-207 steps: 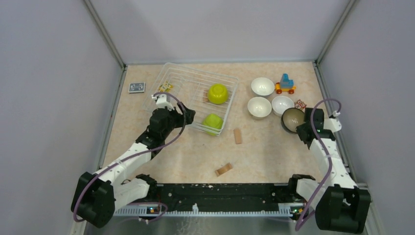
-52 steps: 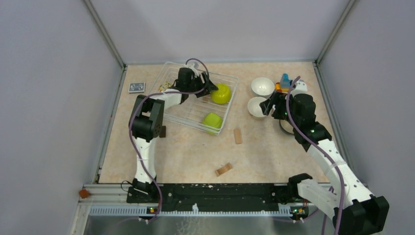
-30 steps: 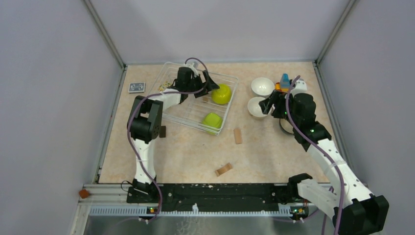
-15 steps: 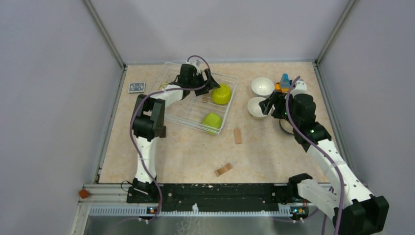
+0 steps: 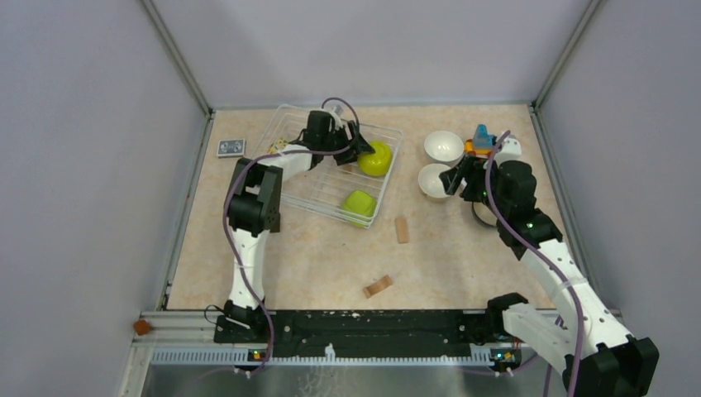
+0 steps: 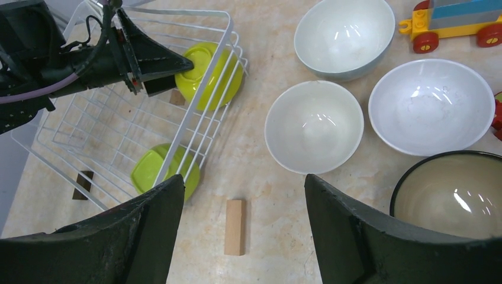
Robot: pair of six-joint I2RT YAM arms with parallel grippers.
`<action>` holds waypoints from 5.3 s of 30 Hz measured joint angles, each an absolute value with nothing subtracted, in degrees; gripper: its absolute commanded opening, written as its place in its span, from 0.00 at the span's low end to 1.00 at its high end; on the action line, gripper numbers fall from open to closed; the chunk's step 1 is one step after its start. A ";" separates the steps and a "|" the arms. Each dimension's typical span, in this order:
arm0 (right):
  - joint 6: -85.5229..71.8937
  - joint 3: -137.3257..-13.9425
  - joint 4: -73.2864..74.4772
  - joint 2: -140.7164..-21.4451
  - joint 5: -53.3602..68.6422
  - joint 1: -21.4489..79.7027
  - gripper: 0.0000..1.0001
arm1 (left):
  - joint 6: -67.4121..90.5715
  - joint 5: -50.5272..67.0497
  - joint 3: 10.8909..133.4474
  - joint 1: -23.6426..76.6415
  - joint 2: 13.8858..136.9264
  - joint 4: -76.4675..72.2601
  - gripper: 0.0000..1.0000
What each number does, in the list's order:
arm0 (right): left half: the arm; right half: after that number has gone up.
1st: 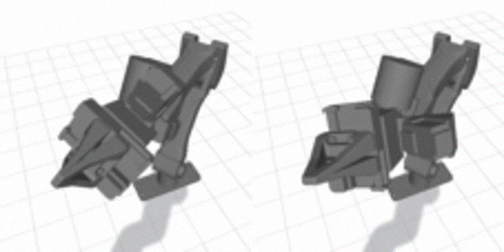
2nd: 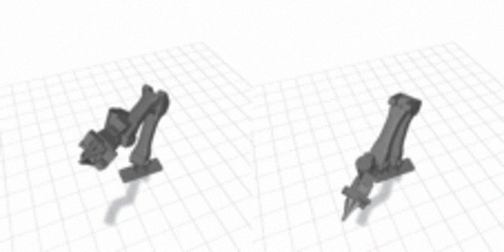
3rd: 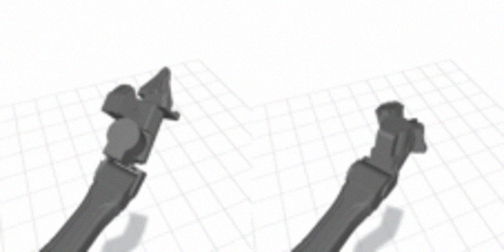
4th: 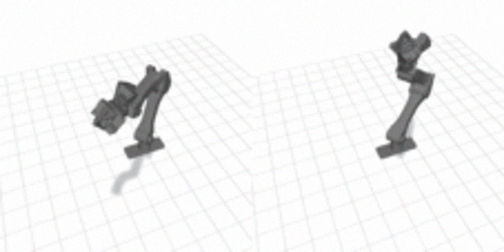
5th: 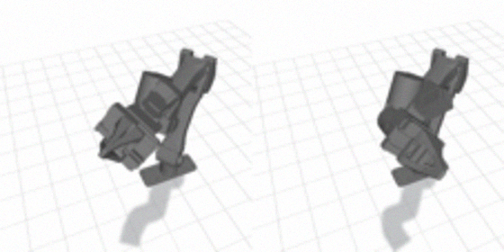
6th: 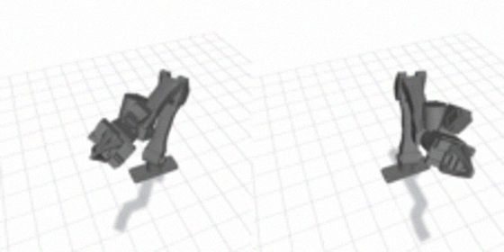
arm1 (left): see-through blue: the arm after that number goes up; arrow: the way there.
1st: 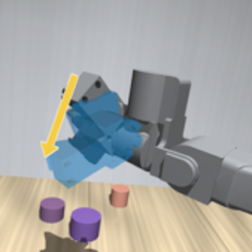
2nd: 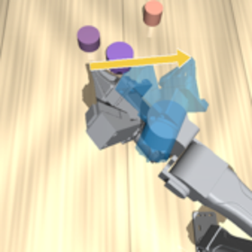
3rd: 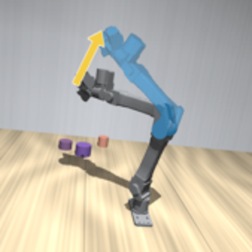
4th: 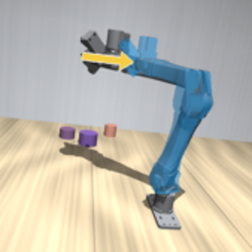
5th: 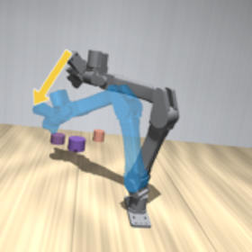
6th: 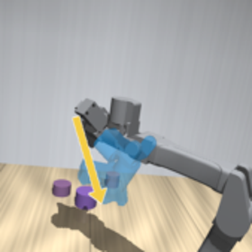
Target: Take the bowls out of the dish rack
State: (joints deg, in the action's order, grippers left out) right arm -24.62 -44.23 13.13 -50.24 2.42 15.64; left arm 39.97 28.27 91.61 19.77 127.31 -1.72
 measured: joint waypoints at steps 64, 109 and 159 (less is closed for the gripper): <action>-24.03 -43.55 12.95 -48.71 2.83 15.64 0.72 | 8.32 -31.27 95.94 42.89 118.52 28.75 0.81; -24.23 -41.98 11.57 -48.66 2.96 15.64 0.72 | 18.02 -31.99 78.98 38.52 90.15 25.32 0.00; -28.67 -38.96 8.36 -48.75 8.45 15.64 0.73 | 49.04 -19.31 37.65 2.17 59.64 37.34 0.21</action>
State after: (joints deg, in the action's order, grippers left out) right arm -28.67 -38.96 8.36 -48.75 8.45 15.64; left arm 49.04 -19.31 37.65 2.17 59.64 37.34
